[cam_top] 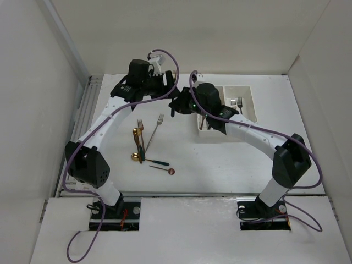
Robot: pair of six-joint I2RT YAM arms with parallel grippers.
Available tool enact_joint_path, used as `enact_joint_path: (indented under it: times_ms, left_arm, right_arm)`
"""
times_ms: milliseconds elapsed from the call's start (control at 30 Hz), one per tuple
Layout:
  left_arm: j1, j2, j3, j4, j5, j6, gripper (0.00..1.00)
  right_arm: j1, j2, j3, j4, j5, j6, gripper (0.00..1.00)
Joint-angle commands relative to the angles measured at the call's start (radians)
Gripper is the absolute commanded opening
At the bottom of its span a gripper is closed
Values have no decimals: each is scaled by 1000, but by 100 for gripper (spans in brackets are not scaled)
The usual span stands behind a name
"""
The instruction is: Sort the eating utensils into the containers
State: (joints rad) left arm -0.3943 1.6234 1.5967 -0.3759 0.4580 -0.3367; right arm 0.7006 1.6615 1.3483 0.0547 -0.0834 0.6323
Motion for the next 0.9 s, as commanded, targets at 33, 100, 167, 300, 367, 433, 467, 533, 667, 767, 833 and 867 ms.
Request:
enact_joint_path:
  times_ms: [33,100,167,300,367,433,467,533,667,767,833,867]
  left_arm:
    - [-8,-39,19,-11,45,22,95]
    - [-8,-30,19,-29,18,47,100]
    - [-8,-20,29,-64,-60,77,100]
    - [-8,-20,10,-107,-299,166,100]
    - [-8,-20,-9,-118,-389,232,100]
    - [-8,-8,-49,-130,-482,281,100]
    - [-8,7,-66,-139,-501,332,100]
    - [-8,30,-128,-149,-516,385,98]
    - [-8,84,-208,-193,-529,499,85]
    - [-8,130,-254,-224,-529,533,77]
    - [-8,148,-274,-224,-529,542,76]
    - [-8,159,-294,-215,-518,542,76]
  right_arm:
    - [-29,-52,9,24,16,-9,0]
    - [-88,-66,-3,-65,42,-37,0]
    - [-139,-89,8,-151,110,-149,0]
    - [-265,-89,60,-407,377,-388,0]
    - [-308,-47,103,-531,460,-480,0]
    - [-369,-2,158,-610,536,-511,0]
    - [-383,61,179,-687,560,-525,0]
    - [-404,133,221,-751,624,-537,0]
    - [-405,282,290,-820,685,-537,4]
    - [-414,359,307,-820,675,-528,11]
    - [-414,400,334,-840,688,-497,20]
    - [-414,411,344,-849,703,-488,22]
